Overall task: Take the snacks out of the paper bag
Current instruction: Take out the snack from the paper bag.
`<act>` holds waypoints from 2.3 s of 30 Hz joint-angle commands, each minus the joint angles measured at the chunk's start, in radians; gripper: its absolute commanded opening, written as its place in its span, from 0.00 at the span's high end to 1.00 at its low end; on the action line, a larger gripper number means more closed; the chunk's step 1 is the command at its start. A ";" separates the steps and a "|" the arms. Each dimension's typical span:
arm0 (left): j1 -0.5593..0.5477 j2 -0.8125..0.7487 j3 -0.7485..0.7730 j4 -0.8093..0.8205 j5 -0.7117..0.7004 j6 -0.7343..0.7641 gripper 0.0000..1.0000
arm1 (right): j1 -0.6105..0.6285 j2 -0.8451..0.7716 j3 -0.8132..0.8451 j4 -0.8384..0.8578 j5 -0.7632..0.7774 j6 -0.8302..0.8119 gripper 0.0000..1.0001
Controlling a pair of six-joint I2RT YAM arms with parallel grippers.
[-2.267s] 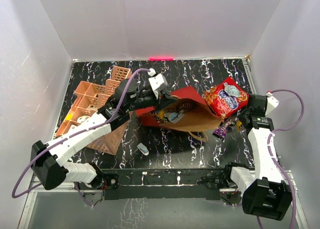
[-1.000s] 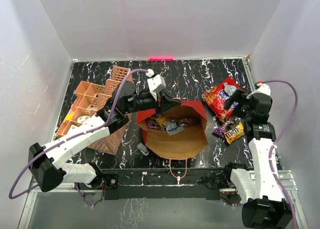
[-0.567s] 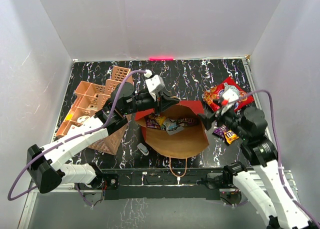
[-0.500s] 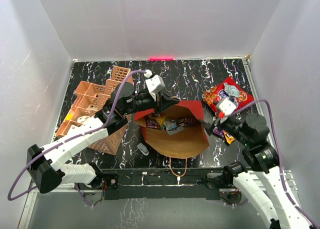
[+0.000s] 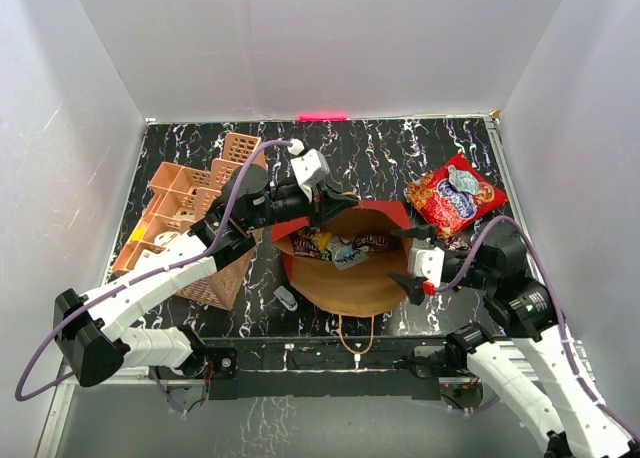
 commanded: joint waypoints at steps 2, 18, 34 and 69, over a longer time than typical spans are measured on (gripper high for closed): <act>-0.003 -0.024 0.009 0.021 0.002 0.006 1.00 | 0.097 0.075 0.122 -0.055 -0.045 -0.052 0.25; -0.003 -0.008 0.011 0.016 -0.002 0.008 1.00 | 0.390 0.321 0.145 0.070 0.372 0.053 0.40; -0.003 -0.035 0.009 0.019 0.001 0.006 1.00 | 0.602 0.575 -0.022 0.311 0.869 0.093 0.33; -0.003 -0.059 0.006 0.056 0.059 -0.041 1.00 | 0.451 0.988 -0.100 0.667 1.158 0.141 0.28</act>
